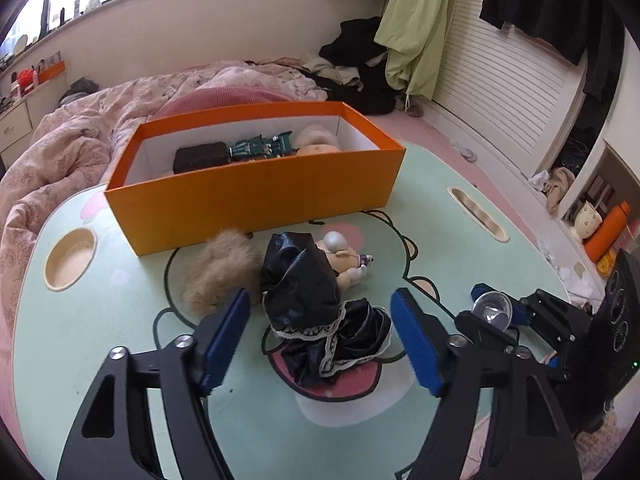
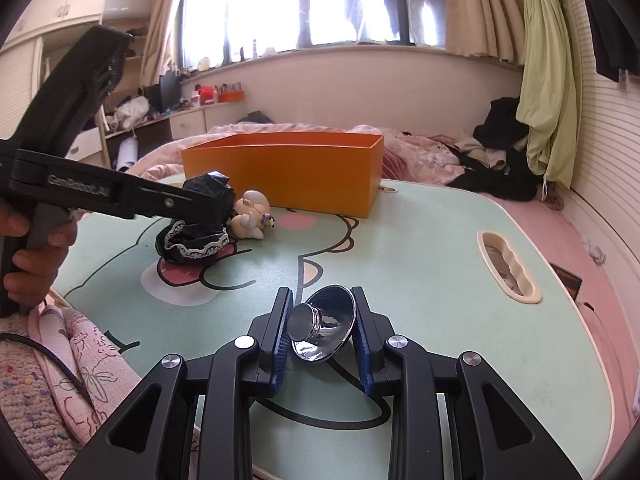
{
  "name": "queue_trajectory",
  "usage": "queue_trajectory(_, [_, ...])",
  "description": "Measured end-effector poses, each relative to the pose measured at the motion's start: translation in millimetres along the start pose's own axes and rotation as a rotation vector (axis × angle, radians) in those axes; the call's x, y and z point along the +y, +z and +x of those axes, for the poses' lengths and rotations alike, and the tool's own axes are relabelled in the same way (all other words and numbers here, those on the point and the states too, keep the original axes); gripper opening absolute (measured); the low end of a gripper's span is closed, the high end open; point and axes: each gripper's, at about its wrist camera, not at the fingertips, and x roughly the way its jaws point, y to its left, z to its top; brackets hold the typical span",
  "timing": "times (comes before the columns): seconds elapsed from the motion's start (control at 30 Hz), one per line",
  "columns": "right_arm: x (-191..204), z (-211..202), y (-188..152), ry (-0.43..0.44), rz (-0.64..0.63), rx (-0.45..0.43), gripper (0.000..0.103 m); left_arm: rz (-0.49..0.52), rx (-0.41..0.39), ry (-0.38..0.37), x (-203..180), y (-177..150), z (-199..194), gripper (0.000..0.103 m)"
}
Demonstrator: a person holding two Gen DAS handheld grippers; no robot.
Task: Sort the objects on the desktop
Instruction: 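Grasp the black lace-trimmed cloth with the left gripper while the right gripper holds the silver item, then carry the black cloth and silver item into the orange box and release both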
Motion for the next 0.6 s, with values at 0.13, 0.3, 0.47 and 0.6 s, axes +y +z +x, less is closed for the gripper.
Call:
queue_trajectory(0.13, [0,0,0,-0.003,0.001,0.000,0.027,-0.027,-0.004,-0.033,7,-7,0,0.042])
queue_trajectory(0.3, [-1,1,0,-0.011,0.001,0.000,0.027,-0.112,-0.104,-0.110,28,-22,-33,0.036])
queue_trajectory(0.47, [-1,0,1,-0.027,0.000,0.009,0.027,-0.124,-0.179,-0.120,43,-45,-65,0.036])
queue_trajectory(0.6, [0,-6,8,-0.023,0.010,0.001,0.027,-0.123,-0.196,-0.100,51,-50,-77,0.036])
